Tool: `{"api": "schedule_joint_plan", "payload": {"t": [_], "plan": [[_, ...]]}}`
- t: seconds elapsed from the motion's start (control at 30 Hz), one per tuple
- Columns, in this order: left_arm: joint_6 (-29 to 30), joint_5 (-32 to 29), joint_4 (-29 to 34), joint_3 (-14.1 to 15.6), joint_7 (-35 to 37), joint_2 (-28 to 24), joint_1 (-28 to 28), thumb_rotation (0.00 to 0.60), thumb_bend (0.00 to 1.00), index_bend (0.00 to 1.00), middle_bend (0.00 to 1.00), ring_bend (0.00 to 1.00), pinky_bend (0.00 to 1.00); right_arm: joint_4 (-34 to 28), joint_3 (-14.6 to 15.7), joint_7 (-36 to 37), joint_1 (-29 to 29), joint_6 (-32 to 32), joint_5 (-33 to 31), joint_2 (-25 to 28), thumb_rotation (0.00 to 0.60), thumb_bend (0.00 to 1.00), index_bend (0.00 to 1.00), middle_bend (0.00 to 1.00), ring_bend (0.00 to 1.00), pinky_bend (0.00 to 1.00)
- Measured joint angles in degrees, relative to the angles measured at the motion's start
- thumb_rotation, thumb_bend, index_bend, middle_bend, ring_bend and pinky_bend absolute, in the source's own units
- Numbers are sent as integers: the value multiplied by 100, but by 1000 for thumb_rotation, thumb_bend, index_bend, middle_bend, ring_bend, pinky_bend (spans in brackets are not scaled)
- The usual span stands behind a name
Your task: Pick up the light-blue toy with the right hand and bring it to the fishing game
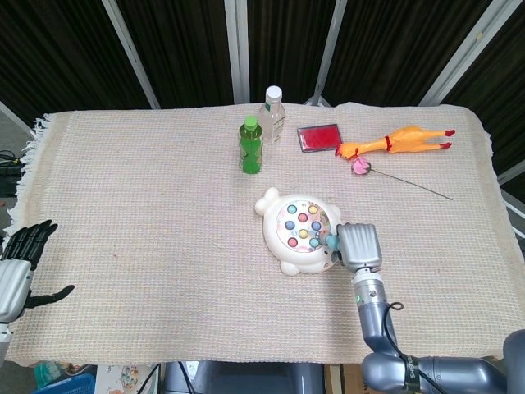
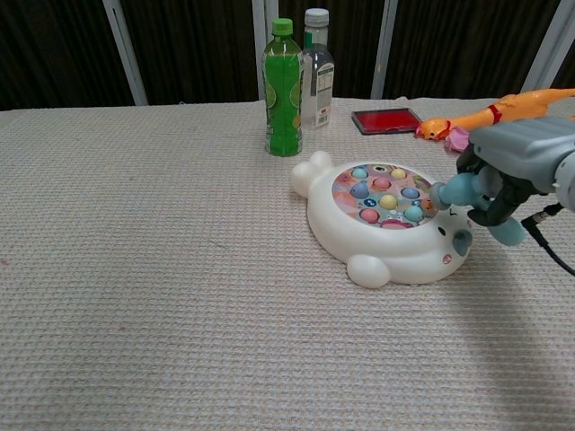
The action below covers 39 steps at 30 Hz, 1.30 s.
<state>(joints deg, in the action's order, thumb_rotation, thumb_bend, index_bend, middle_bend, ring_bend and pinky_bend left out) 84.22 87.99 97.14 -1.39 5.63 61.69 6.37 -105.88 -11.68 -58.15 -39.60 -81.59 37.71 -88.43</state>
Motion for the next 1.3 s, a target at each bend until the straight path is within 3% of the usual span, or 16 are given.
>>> {"api": "schedule_joint_plan", "payload": {"t": [0.53,0.87,1.3], "plan": [[39,68,7,26,-201,56,-13,600,0,0,0,0,0,-299,19,110,380,-205,-465,1058,600,707,848,682,565,724],[70,100,20,42,-431,146,-25,600,0,0,0,0,0,-92,322,759,705,376,-496,1426,600,707,848,683,565,724],[26,8,40,30,-547,178,-27,600,0,0,0,0,0,301,514,886,703,992,-780,1540,600,707,795,682,511,672]]}}
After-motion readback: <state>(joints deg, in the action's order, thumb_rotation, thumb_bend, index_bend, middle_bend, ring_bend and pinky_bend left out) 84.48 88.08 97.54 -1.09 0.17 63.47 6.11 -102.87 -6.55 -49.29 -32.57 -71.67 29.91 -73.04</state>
